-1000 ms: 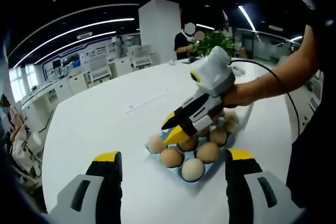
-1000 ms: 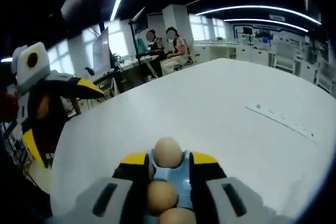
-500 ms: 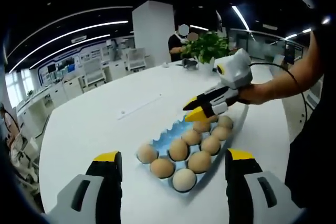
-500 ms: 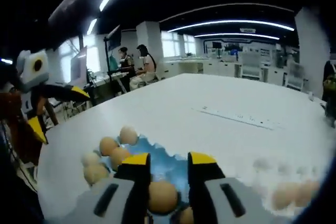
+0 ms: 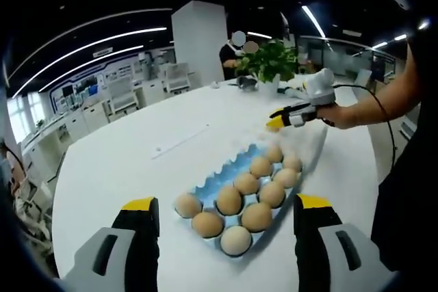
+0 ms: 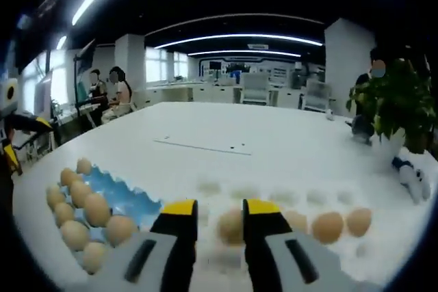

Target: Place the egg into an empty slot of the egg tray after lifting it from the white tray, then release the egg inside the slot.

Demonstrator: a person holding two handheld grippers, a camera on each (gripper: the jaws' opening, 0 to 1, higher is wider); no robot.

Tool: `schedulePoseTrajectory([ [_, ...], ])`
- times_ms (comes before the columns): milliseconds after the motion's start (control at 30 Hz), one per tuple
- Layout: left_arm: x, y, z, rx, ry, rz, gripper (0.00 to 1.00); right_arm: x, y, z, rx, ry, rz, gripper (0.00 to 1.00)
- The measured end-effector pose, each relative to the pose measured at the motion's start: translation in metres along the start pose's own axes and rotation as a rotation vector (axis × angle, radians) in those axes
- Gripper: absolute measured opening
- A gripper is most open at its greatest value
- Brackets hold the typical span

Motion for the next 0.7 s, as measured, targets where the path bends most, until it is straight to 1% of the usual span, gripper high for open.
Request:
schedulePoseTrajectory([
  [67,-0.001,0.0,0.001,-0.001,0.001,0.002,0.8,0.007,-0.005,0.006,0.01,0.032,-0.025,0.26],
  [100,-0.002,0.0,0.001,-0.002,0.001,0.003,0.8,0.007,-0.005,0.007,0.008,0.03,-0.026,0.26],
  [133,-0.003,-0.001,0.001,-0.005,0.0,0.002,0.8,0.01,-0.006,0.009,0.0,0.045,-0.036,0.26],
  [200,-0.003,0.0,0.0,-0.009,0.0,0.004,0.8,0.01,-0.004,0.011,-0.014,0.046,-0.042,0.26],
  [267,-0.002,0.001,-0.001,-0.015,0.005,0.003,0.8,0.014,0.001,0.013,-0.036,0.076,-0.054,0.26],
  [300,-0.002,0.001,-0.001,-0.015,0.006,0.003,0.8,0.014,0.001,0.012,-0.035,0.068,-0.081,0.26],
  [400,-0.002,0.002,-0.002,-0.02,0.006,0.002,0.8,0.015,0.001,0.013,-0.045,0.074,-0.128,0.25],
  [433,-0.002,0.002,-0.002,-0.021,0.007,0.0,0.8,0.015,0.001,0.013,-0.049,0.073,-0.131,0.25],
  [533,-0.002,0.002,-0.002,-0.02,0.007,0.0,0.8,0.013,-0.001,0.013,-0.049,0.085,-0.102,0.24],
  [600,-0.001,0.002,-0.002,-0.019,0.006,-0.001,0.8,0.008,0.001,0.009,-0.045,0.056,-0.11,0.24],
  [700,0.0,0.003,-0.002,-0.019,0.007,-0.004,0.8,0.0,0.003,0.004,-0.042,0.026,-0.085,0.23],
])
Point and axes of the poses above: the point that each gripper's makers call its tool centre point, and the gripper's own axes: z roughly forward along the fingers, y roughly to its left, x roughly out of its underside, the point moved 2 cm from there along -z, roughly backward along the fingers, and after that the axes turned 9 degrees about x, right-handed, at the moved point
